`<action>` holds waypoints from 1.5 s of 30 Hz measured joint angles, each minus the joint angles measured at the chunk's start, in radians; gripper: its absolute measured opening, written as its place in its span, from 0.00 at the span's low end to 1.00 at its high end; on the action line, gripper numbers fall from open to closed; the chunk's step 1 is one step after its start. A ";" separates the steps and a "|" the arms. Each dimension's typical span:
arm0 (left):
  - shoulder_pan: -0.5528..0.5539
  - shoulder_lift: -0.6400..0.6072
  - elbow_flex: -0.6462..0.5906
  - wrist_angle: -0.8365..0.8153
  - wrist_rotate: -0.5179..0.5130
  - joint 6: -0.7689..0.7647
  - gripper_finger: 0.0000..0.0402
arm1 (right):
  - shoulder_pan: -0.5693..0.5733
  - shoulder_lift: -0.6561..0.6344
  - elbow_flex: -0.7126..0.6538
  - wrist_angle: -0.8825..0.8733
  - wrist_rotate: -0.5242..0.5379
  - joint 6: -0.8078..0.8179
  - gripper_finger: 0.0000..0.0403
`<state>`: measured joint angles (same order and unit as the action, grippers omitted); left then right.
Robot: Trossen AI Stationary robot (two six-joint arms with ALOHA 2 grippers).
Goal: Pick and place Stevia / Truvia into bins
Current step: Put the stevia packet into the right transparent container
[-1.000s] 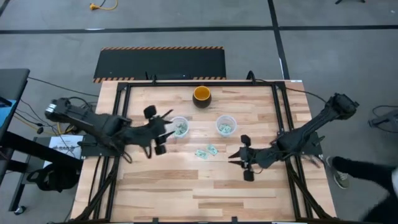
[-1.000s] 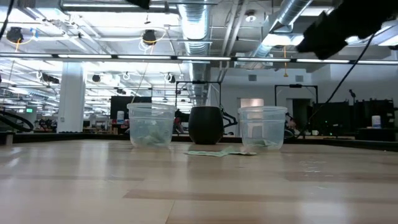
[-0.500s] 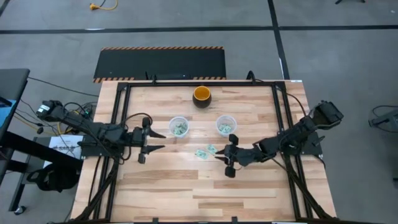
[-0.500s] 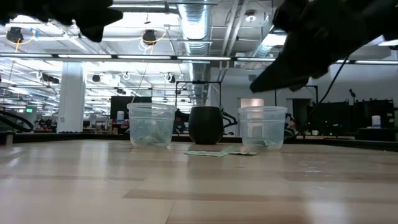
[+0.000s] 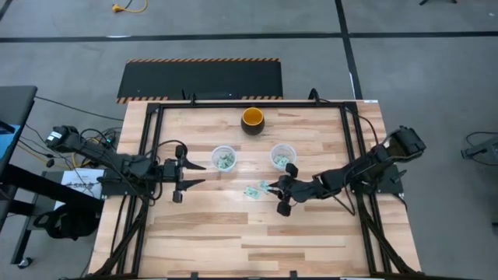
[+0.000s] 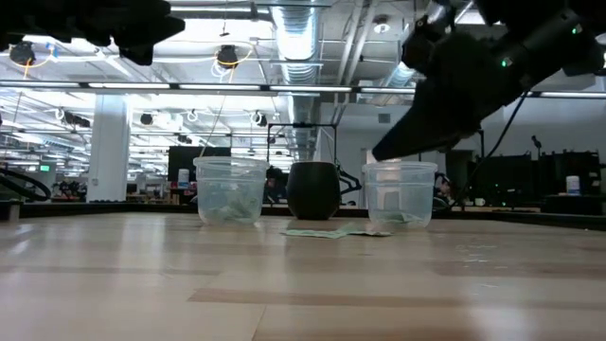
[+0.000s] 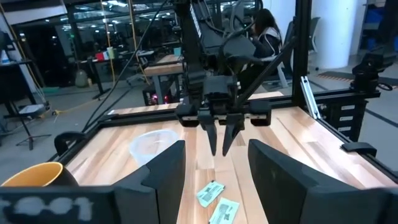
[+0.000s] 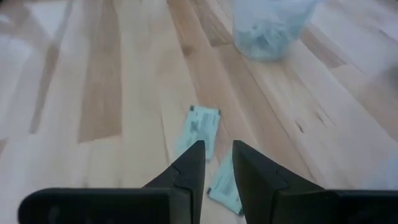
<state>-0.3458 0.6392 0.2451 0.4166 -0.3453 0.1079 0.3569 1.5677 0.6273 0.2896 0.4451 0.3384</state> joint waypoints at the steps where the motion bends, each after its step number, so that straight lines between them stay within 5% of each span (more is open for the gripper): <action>1: 0.000 0.000 0.000 -0.001 0.000 -0.005 0.41 | -0.003 0.012 0.001 0.003 0.001 0.008 0.19; 24: 0.000 0.000 0.000 -0.046 0.009 -0.066 0.41 | -0.084 0.302 0.134 0.042 0.024 0.239 0.19; 34: 0.000 0.000 0.000 -0.032 -0.004 0.073 0.41 | -0.076 0.303 0.216 -0.137 -0.004 0.240 0.19; 45: 0.000 0.000 0.000 0.003 -0.009 0.114 0.41 | -0.076 0.302 0.320 -0.391 -0.025 0.240 0.44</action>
<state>-0.3458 0.6395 0.2451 0.4198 -0.3538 0.2222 0.2808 1.8702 0.9473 -0.1013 0.4204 0.5781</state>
